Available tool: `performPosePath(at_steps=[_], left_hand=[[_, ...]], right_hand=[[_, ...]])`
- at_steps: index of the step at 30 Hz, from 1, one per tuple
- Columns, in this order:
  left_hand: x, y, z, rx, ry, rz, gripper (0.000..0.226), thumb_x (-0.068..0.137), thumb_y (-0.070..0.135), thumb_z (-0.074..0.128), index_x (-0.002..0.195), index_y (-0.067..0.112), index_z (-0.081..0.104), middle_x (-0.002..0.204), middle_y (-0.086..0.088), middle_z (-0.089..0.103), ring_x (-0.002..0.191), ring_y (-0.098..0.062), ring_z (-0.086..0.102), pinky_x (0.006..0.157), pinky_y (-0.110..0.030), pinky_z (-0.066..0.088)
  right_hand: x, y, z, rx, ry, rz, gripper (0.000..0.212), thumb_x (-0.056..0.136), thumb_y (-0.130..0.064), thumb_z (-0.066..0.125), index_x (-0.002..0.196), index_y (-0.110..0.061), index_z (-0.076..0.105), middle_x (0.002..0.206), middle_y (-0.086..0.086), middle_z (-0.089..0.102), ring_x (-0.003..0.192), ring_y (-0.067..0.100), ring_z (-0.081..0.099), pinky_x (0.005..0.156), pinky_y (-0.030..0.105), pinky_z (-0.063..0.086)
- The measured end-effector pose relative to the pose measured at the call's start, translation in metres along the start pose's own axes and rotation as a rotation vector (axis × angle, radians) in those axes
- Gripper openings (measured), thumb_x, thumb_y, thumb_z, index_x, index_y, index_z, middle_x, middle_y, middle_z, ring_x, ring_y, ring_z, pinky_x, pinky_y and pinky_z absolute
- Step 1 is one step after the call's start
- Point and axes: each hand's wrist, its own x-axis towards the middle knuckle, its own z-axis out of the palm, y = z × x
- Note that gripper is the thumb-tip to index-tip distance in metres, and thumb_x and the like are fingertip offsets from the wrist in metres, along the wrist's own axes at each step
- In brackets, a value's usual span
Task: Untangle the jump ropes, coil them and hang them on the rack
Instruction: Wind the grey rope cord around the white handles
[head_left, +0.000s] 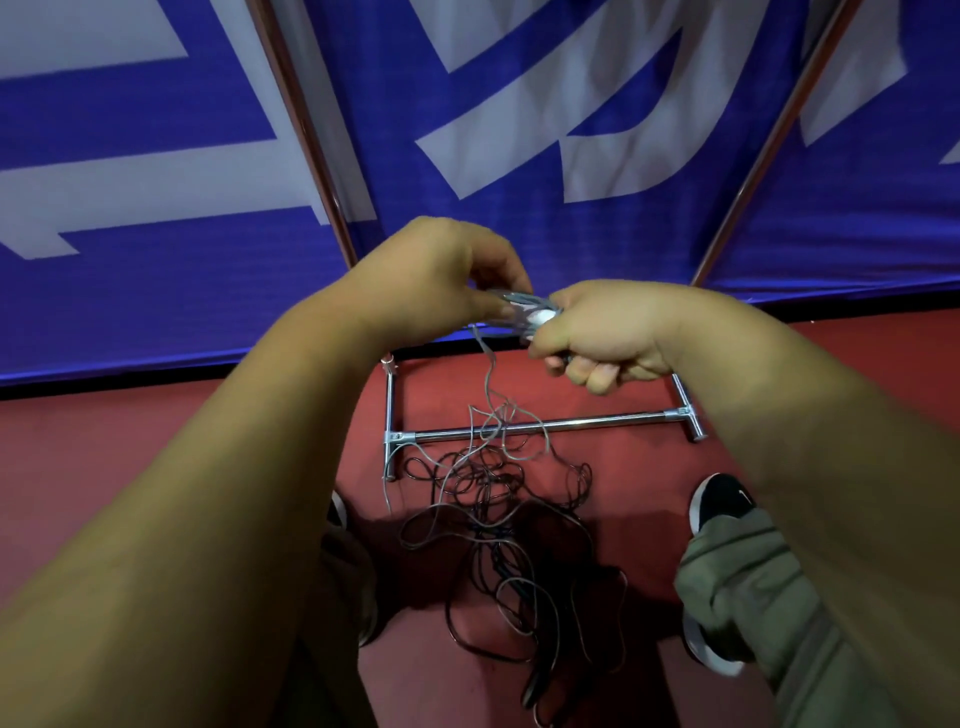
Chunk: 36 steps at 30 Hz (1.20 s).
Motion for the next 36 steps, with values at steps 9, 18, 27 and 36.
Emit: performPosePath(at_steps=[9, 18, 27, 36], left_hand=[[0.004, -0.005, 0.021, -0.055, -0.088, -0.284, 0.013, 0.084, 0.029, 0.087, 0.090, 0.024, 0.076, 0.080, 0.007, 0.076, 0.073, -0.006, 0.070, 0.068, -0.028, 0.055], [0.013, 0.009, 0.029, -0.514, 0.031, -0.443, 0.038, 0.103, 0.038, 0.066, 0.095, 0.003, 0.075, 0.076, -0.018, 0.071, 0.062, -0.021, 0.070, 0.058, -0.028, 0.061], [0.008, -0.004, 0.018, -0.791, -0.135, -0.135, 0.022, 0.098, -0.001, 0.066, 0.120, 0.001, 0.070, 0.107, -0.002, 0.080, 0.112, -0.019, 0.074, 0.099, -0.023, 0.053], [0.008, -0.006, 0.021, -0.474, -0.134, -0.366, 0.012, 0.085, 0.017, 0.087, 0.096, 0.018, 0.083, 0.086, -0.008, 0.081, 0.078, -0.017, 0.077, 0.073, -0.025, 0.062]], right_hand=[[0.011, -0.007, 0.002, 0.076, 0.229, -0.201, 0.018, 0.093, -0.001, 0.060, 0.108, -0.010, 0.063, 0.070, 0.006, 0.046, 0.045, 0.011, 0.032, 0.041, 0.022, 0.024], [0.001, -0.015, -0.007, 0.449, 0.234, -0.252, 0.062, 0.093, -0.075, 0.062, 0.105, -0.014, 0.063, 0.075, 0.002, 0.052, 0.050, 0.009, 0.026, 0.042, 0.022, 0.020], [-0.002, -0.019, -0.016, 0.621, 0.259, -0.265, 0.042, 0.099, -0.054, 0.068, 0.102, -0.014, 0.058, 0.073, 0.004, 0.052, 0.049, 0.009, 0.026, 0.040, 0.020, 0.018], [-0.013, -0.023, -0.005, 0.519, 0.183, -0.269, 0.018, 0.097, -0.028, 0.067, 0.090, -0.017, 0.054, 0.068, 0.001, 0.051, 0.047, 0.008, 0.025, 0.040, 0.020, 0.018]])
